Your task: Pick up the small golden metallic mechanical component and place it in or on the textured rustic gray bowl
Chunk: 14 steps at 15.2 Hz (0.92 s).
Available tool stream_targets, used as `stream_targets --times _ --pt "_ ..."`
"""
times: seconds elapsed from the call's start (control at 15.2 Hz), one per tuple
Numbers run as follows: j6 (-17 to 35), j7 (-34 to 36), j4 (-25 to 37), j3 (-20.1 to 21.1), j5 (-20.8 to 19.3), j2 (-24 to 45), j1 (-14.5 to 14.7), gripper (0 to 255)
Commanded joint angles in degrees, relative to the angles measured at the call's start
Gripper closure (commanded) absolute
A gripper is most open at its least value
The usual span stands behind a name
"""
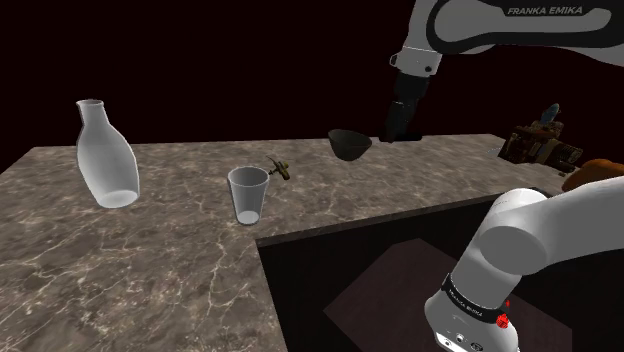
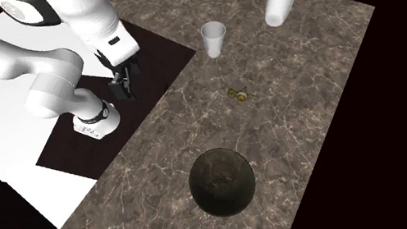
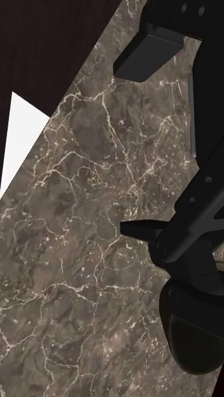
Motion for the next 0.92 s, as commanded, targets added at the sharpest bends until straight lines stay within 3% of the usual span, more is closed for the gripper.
stream_targets --times 0.0,0.86 --pt "0.0 0.0 0.0 0.0 0.0 0.0 0.0 0" --pt "16.4 5.0 10.7 2.8 3.9 27.6 2.4 0"
